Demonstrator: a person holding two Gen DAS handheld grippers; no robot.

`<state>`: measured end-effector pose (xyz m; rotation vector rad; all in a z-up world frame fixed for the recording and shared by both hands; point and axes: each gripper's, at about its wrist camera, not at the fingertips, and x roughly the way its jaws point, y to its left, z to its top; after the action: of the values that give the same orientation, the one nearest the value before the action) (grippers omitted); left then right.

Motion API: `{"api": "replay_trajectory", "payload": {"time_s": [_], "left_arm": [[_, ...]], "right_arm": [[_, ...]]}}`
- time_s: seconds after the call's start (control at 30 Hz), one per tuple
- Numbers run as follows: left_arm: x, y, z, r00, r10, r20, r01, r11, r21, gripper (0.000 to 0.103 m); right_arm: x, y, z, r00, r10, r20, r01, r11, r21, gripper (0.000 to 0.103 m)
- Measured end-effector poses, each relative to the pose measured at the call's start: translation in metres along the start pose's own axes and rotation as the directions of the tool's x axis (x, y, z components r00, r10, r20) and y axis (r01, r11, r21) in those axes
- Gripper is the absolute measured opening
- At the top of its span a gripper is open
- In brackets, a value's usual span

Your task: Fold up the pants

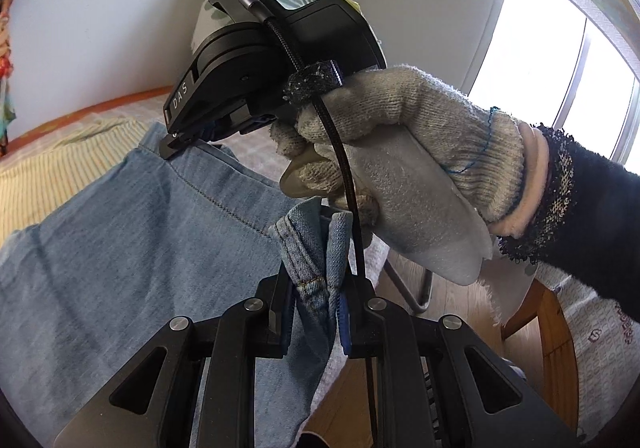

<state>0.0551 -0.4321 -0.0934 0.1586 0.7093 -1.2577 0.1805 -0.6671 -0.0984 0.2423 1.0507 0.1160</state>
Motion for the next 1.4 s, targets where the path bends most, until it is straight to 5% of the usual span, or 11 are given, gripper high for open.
{"api": "replay_trajectory", "payload": {"time_s": [0.2, 0.4, 0.6, 0.83, 1.0, 1.13, 1.2, 1.4], "left_arm": [[-0.013, 0.007, -0.001, 0.999, -0.017, -0.039, 0.016, 0.999, -0.028, 0.020], [-0.055, 0.032, -0.006, 0.999, 0.021, -0.038, -0.024, 0.997, -0.080, 0.036], [-0.137, 0.074, -0.031, 0.984, 0.175, -0.022, -0.176, 0.977, -0.119, 0.037], [-0.233, 0.129, -0.079, 0.892, 0.451, -0.043, -0.449, 0.869, -0.206, 0.037], [-0.261, 0.151, -0.113, 0.833, 0.545, -0.098, -0.550, 0.795, -0.256, 0.037], [-0.274, 0.147, -0.136, 0.821, 0.562, -0.101, -0.567, 0.778, -0.271, 0.037], [-0.269, 0.143, -0.145, 0.814, 0.569, -0.119, -0.579, 0.773, -0.260, 0.037], [-0.265, 0.146, -0.177, 0.778, 0.599, -0.190, -0.628, 0.741, -0.237, 0.038]], "right_arm": [[0.010, -0.003, 0.000, 1.000, -0.019, -0.013, 0.019, 1.000, -0.005, 0.007], [0.013, -0.004, -0.001, 0.999, -0.040, -0.015, 0.040, 0.999, -0.008, 0.007], [0.000, 0.001, -0.003, 0.998, -0.063, 0.021, 0.063, 0.998, -0.031, 0.006], [0.016, -0.009, -0.004, 0.995, -0.103, -0.011, 0.103, 0.994, -0.046, 0.007], [0.006, -0.006, -0.002, 0.972, -0.234, 0.018, 0.235, 0.971, -0.046, 0.043], [-0.023, 0.019, -0.003, 0.964, -0.247, 0.095, 0.255, 0.962, -0.092, 0.045], [-0.031, 0.039, -0.009, 0.970, -0.215, 0.114, 0.230, 0.963, -0.138, 0.054], [0.000, 0.082, -0.030, 0.982, -0.178, 0.062, 0.188, 0.954, -0.233, 0.056]]}}
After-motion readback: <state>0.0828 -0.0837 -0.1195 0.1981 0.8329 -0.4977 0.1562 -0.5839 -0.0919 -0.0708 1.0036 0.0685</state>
